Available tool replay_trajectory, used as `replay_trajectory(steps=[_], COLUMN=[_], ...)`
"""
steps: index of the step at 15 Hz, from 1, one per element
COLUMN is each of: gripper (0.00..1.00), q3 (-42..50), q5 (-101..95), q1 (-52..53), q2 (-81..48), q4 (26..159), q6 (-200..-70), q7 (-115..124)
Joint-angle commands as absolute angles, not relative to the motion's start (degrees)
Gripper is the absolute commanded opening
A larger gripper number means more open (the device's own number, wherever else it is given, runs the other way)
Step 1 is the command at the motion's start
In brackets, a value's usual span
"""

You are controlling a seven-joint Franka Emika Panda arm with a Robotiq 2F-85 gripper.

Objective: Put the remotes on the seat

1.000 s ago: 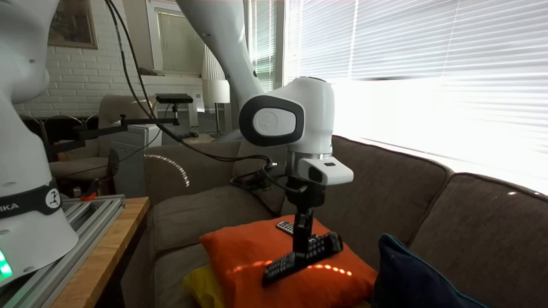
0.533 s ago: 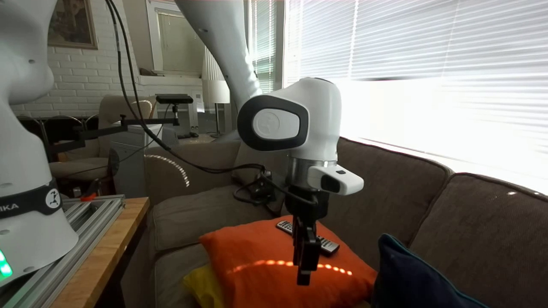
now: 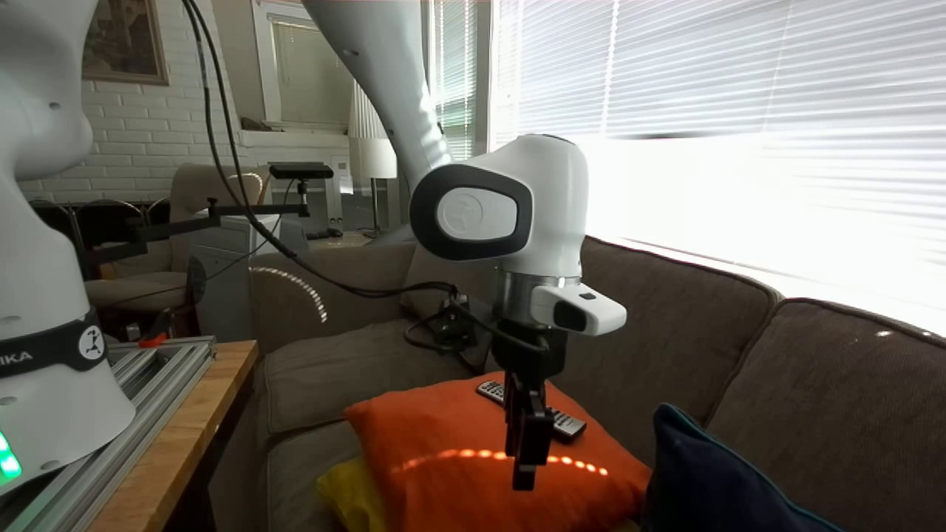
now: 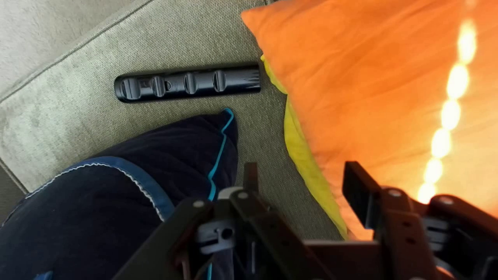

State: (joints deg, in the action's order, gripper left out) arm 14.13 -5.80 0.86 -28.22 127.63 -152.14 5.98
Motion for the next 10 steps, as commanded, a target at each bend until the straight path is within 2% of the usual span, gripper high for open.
replay_trajectory(steps=[1, 3, 4, 10], gripper=[0.85, 0.98, 1.00, 1.00], q3=[9.0, 5.6, 4.2, -1.9], q5=[-2.5, 1.7, 3.9, 15.9], q1=[-3.4, -5.0, -5.3, -4.7], q2=[-25.7, -25.6, -25.8, -29.6], q4=[129.3, 128.9, 128.5, 125.3], q6=[-151.9, -151.7, -152.2, -155.4], q7=[2.7, 3.2, 4.2, 9.3])
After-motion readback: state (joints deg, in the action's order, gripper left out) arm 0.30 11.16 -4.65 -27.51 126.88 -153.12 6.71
